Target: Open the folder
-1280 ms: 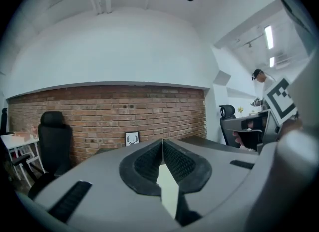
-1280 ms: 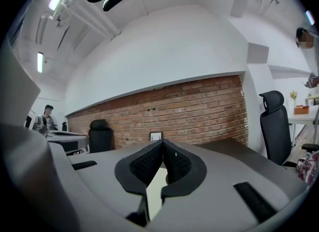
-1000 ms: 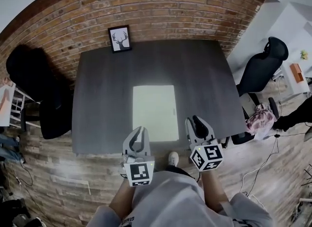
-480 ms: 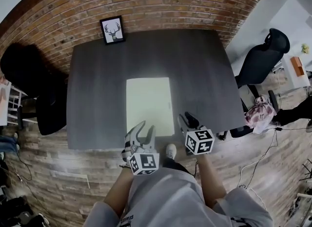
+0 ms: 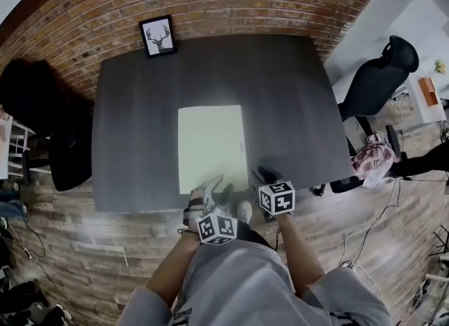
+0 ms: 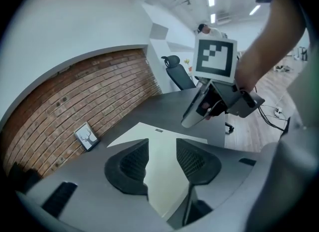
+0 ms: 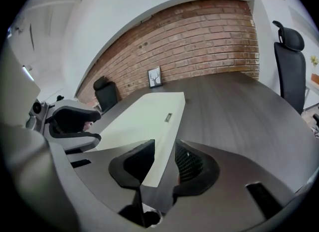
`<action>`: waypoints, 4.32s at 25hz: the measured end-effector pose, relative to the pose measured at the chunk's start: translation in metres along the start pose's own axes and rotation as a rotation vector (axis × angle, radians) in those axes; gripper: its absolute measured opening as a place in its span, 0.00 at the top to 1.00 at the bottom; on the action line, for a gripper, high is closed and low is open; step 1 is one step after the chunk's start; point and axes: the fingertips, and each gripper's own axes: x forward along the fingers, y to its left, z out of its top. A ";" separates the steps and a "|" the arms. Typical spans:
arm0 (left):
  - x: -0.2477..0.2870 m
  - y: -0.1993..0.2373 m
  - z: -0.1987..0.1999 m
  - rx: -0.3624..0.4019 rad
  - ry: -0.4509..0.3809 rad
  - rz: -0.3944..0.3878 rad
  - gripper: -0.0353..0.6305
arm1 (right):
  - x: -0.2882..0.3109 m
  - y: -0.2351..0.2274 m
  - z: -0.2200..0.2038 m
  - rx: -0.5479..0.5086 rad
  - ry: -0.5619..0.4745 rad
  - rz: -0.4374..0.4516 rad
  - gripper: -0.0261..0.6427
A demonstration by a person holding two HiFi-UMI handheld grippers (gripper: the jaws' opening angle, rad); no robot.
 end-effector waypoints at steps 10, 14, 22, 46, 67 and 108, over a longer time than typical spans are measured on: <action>0.016 -0.030 -0.008 0.101 0.038 -0.070 0.68 | 0.015 -0.001 -0.028 -0.023 0.100 0.008 0.81; 0.019 -0.040 -0.011 0.133 0.044 -0.096 0.67 | 0.017 -0.001 -0.031 -0.017 0.110 0.008 0.81; 0.029 -0.068 -0.012 0.258 0.052 -0.157 0.65 | 0.017 0.001 -0.030 -0.025 0.114 0.005 0.81; 0.027 -0.083 -0.002 0.306 0.033 -0.083 0.90 | 0.018 0.000 -0.031 -0.057 0.121 0.015 0.81; -0.096 0.055 0.035 -0.049 -0.087 0.345 0.94 | 0.019 -0.001 -0.031 -0.127 0.148 0.025 0.81; -0.202 0.224 -0.261 -0.670 0.454 0.860 0.94 | 0.024 0.004 -0.030 -0.316 0.259 -0.005 0.81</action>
